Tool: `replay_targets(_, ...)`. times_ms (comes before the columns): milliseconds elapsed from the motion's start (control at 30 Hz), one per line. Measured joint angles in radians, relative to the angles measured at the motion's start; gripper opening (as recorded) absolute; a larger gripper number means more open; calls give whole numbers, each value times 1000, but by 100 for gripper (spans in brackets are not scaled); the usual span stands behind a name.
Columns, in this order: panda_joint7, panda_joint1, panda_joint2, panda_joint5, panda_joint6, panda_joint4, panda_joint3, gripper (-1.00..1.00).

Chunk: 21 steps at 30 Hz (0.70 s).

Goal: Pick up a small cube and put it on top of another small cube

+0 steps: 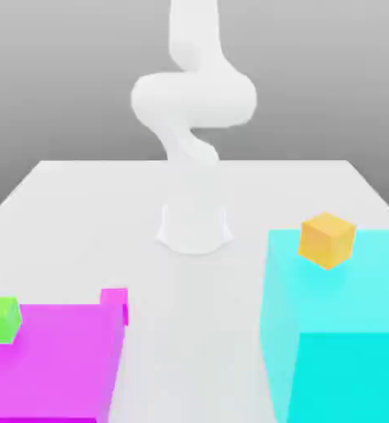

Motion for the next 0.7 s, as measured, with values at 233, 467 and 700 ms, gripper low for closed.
replay_targets(233,-129,-58,197,-83,177,-226,-95,0)
replay_targets(467,-293,-122,410,-142,367,-469,-229,0)
replay_targets(700,-613,-204,795,90,671,-599,-220,0)
